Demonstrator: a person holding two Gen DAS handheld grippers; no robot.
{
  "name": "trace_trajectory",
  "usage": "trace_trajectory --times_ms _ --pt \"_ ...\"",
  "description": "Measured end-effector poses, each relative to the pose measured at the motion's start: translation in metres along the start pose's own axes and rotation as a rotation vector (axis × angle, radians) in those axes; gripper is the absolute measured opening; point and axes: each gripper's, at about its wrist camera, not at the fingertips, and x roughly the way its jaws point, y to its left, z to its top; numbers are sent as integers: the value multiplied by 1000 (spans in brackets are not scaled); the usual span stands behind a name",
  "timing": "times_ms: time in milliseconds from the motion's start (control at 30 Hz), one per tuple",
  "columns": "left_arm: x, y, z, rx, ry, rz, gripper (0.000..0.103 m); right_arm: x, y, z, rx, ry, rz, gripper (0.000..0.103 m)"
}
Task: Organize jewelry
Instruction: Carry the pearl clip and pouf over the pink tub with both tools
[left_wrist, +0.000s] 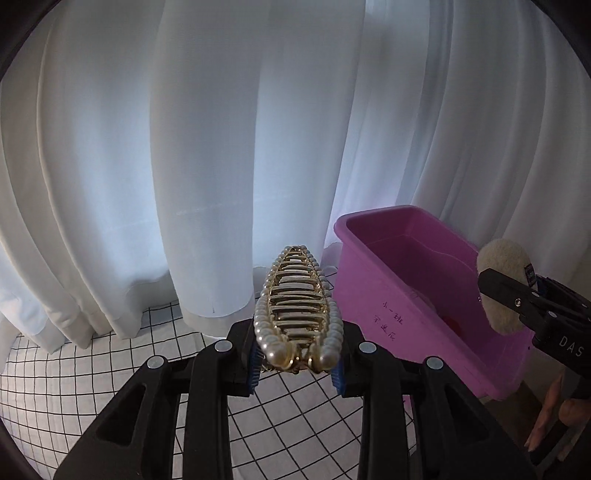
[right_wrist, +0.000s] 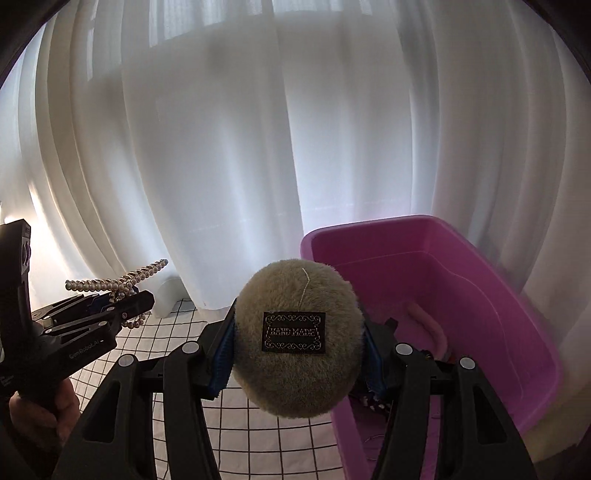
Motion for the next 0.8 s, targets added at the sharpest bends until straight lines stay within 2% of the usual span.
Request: trace_trajectory --times_ms 133,233,367,467,633,800 --pt "24 -54 23 11 28 -90 28 -9 -53 7 47 5 -73 55" --pt "49 -89 32 12 77 -115 28 -4 -84 7 79 35 -106 55" --pt "80 -132 34 49 141 -96 28 15 -113 0 111 93 -117 55" --pt "103 -147 32 55 192 -77 28 35 -127 -8 133 136 -109 55" --pt "133 -153 27 57 263 -18 29 57 -137 -12 143 180 -93 55" --pt "142 -156 20 60 306 17 29 69 -144 -10 139 211 -81 55"
